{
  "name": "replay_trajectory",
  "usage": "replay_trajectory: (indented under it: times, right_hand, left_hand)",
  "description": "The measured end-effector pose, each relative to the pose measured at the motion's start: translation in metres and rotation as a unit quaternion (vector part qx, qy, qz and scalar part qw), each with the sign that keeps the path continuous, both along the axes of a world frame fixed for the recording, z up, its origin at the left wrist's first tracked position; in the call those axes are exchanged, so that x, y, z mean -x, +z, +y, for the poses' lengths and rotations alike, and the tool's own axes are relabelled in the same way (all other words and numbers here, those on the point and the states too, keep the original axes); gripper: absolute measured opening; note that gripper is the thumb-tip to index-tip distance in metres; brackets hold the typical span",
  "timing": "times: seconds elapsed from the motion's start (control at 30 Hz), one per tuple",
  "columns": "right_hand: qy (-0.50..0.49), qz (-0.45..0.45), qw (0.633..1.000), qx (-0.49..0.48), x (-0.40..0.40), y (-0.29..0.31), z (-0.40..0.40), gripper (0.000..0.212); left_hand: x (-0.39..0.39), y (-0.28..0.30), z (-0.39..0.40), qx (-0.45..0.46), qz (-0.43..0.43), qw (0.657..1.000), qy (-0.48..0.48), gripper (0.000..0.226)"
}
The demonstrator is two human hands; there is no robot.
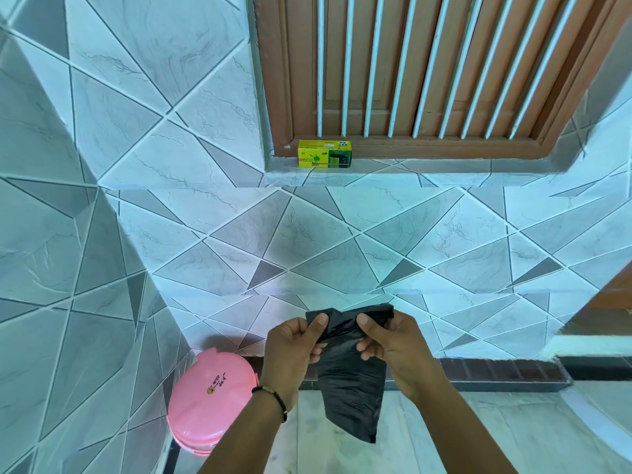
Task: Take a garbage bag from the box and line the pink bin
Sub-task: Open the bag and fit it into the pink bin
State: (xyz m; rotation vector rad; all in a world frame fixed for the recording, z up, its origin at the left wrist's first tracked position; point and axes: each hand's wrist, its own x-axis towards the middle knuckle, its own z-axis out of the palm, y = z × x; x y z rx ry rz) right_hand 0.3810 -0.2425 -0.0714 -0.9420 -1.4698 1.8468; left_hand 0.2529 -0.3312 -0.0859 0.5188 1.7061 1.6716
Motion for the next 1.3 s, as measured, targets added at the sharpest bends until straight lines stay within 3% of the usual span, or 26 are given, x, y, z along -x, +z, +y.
replay_trajectory:
  times: [0.13, 0.2, 0.27, 0.4, 0.5, 0.63, 0.73, 0.83, 0.93, 1.0, 1.1, 1.2, 1.3]
  right_hand:
    - [-0.012, -0.029, 0.999, -0.029, 0.002, 0.000, -0.002, 0.014]
    - [-0.007, -0.051, 0.998, -0.047, 0.003, -0.001, -0.001, 0.014]
    - [0.013, -0.066, 0.996, -0.053, 0.004, 0.000, -0.001, 0.015]
    - [0.069, -0.044, 0.996, -0.036, 0.006, 0.002, -0.004, 0.027]
    - [0.092, -0.036, 0.994, -0.037, 0.007, 0.003, -0.005, 0.026]
    - [0.076, -0.064, 0.994, -0.039, 0.004, 0.001, -0.001, 0.025]
    - [0.043, -0.070, 0.996, -0.027, -0.001, 0.001, 0.003, 0.023]
    - [0.003, -0.079, 0.997, -0.005, -0.004, 0.001, 0.005, 0.024]
    - [0.004, -0.130, 0.991, 0.002, -0.002, -0.002, 0.005, 0.027]
    - [0.024, -0.225, 0.973, -0.048, 0.000, -0.007, 0.007, 0.028]
    - [0.045, -0.374, 0.902, -0.210, 0.000, -0.014, 0.005, 0.018]
    - [0.035, -0.317, 0.918, -0.234, 0.004, -0.014, -0.002, 0.046]
    - [0.063, -0.229, 0.947, -0.215, 0.013, -0.007, -0.010, 0.035]
  left_hand:
    - [0.001, 0.002, -0.002, 0.051, 0.153, 0.987, 0.017, 0.029]
    - [0.003, 0.003, -0.004, 0.034, 0.233, 0.972, -0.011, 0.036]
    - [0.003, 0.005, -0.004, 0.009, 0.314, 0.946, -0.076, 0.025]
    - [0.001, 0.002, -0.002, -0.020, 0.323, 0.931, -0.168, 0.010]
    - [0.002, -0.001, 0.000, 0.004, 0.342, 0.931, -0.124, 0.012]
    - [0.012, 0.000, 0.002, 0.038, 0.248, 0.968, 0.007, 0.016]
    - [0.024, 0.003, 0.001, 0.015, -0.006, 0.996, 0.086, 0.022]
    - [0.033, 0.004, -0.003, -0.035, -0.253, 0.959, 0.124, 0.022]
    - [0.034, 0.001, -0.005, -0.074, -0.378, 0.913, 0.137, 0.019]
    - [0.030, 0.002, -0.005, -0.079, -0.385, 0.909, 0.139, 0.016]
    - [0.024, 0.005, -0.005, -0.066, -0.331, 0.935, 0.114, 0.017]
    - [0.017, 0.008, -0.006, -0.048, -0.242, 0.967, 0.070, 0.015]
    - [0.009, 0.012, -0.005, -0.032, -0.166, 0.985, 0.039, 0.010]
